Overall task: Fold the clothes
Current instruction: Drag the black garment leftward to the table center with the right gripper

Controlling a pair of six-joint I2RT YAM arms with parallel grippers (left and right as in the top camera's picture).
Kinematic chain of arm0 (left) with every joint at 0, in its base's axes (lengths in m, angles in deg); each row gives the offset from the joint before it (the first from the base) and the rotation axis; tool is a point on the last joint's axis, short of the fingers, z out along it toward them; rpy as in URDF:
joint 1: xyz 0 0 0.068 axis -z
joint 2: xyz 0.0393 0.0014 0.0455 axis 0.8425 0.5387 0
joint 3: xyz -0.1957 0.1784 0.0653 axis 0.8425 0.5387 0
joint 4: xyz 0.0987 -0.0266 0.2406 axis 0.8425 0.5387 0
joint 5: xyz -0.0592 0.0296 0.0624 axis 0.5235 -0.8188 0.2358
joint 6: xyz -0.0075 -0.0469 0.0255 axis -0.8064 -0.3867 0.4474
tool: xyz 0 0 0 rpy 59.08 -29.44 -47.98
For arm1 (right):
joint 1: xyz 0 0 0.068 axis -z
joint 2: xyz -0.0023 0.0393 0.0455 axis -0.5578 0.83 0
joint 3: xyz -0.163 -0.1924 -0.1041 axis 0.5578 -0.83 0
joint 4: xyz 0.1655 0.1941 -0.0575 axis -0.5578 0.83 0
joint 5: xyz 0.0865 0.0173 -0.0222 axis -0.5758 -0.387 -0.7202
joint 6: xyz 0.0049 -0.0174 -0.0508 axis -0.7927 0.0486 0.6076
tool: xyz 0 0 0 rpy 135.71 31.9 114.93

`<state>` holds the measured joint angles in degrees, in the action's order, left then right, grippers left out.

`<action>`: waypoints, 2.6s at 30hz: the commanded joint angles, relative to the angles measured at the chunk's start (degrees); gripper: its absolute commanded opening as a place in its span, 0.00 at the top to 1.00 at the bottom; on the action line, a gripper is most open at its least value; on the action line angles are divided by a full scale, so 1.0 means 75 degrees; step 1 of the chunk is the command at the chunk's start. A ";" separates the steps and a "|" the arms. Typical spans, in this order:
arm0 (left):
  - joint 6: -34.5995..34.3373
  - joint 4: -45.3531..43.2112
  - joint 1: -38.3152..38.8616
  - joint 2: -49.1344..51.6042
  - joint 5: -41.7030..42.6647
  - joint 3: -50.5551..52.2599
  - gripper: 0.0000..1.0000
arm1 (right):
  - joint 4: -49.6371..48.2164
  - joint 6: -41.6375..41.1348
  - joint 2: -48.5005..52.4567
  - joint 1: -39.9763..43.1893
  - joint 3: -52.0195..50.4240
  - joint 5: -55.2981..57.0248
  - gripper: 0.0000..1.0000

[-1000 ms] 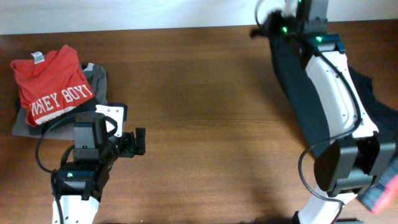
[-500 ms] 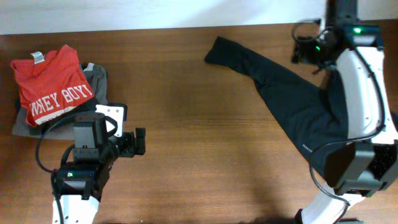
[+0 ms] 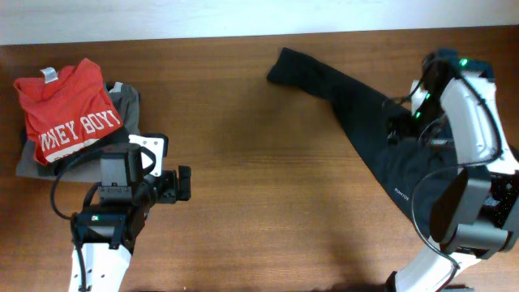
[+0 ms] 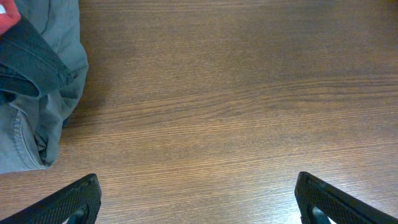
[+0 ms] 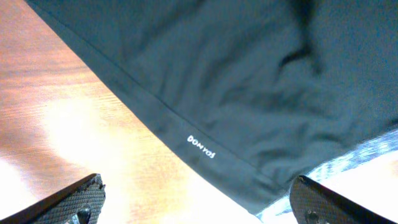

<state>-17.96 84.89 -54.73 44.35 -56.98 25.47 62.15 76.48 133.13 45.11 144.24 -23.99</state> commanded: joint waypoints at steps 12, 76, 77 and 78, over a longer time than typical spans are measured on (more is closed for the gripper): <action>-0.0073 -0.0015 0.0038 0.0061 0.0087 -0.0181 0.01 | -0.2667 -0.0076 0.0017 -0.0047 -0.3407 -0.0047 0.01; -0.0079 0.1125 0.0044 0.1629 0.2471 0.0006 0.01 | -0.0901 -0.1513 -0.0568 -0.2567 0.1565 -0.0557 0.20; -0.0076 0.1125 0.0044 0.1851 0.2699 0.0006 0.01 | -0.0851 -0.1510 -0.0621 -0.2404 0.1565 -0.0554 0.20; -0.0076 0.1125 0.0047 0.2066 0.2929 0.0006 0.01 | -0.0796 -0.1510 -0.0670 -0.2267 0.1565 -0.0557 0.20</action>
<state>-18.13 93.44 -54.62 56.24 -41.61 25.27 55.43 66.10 132.01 25.35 154.58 -29.76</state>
